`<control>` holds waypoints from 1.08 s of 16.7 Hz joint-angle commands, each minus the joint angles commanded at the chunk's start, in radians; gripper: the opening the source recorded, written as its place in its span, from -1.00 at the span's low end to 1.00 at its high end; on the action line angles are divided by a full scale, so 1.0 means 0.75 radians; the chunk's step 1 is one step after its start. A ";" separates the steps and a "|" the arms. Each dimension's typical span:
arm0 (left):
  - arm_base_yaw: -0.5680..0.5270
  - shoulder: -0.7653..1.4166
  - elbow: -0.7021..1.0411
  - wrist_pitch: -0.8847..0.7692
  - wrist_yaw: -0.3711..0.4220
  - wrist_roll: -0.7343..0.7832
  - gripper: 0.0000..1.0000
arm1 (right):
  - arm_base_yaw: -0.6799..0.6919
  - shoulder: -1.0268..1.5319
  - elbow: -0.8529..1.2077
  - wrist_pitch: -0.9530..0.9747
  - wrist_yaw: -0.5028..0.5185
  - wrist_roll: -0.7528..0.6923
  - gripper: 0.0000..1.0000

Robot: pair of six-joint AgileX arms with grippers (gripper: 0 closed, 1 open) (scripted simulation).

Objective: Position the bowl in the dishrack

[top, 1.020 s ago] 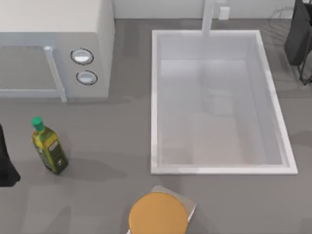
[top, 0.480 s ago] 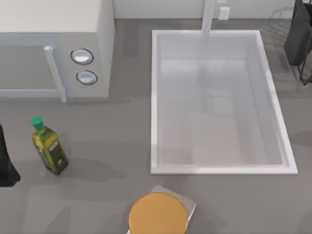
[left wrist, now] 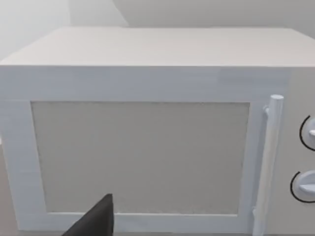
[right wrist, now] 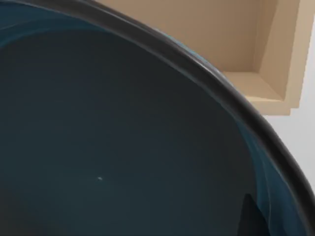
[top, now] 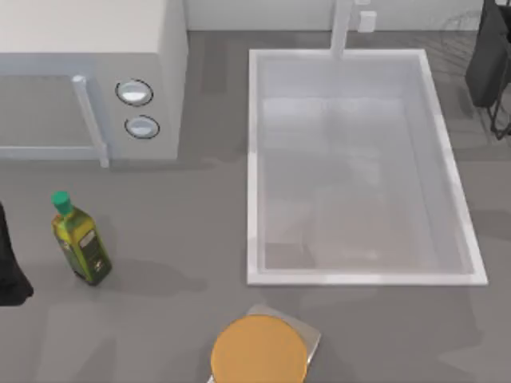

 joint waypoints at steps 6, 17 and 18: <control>0.000 0.000 0.000 0.000 0.000 0.000 1.00 | 0.168 0.335 -0.104 0.432 0.166 0.001 -1.00; 0.000 0.000 0.000 0.000 0.000 0.000 1.00 | 0.185 0.363 -0.115 0.464 0.183 0.002 -0.25; 0.000 0.000 0.000 0.000 0.000 0.000 1.00 | 0.185 0.363 -0.115 0.464 0.183 0.002 -0.10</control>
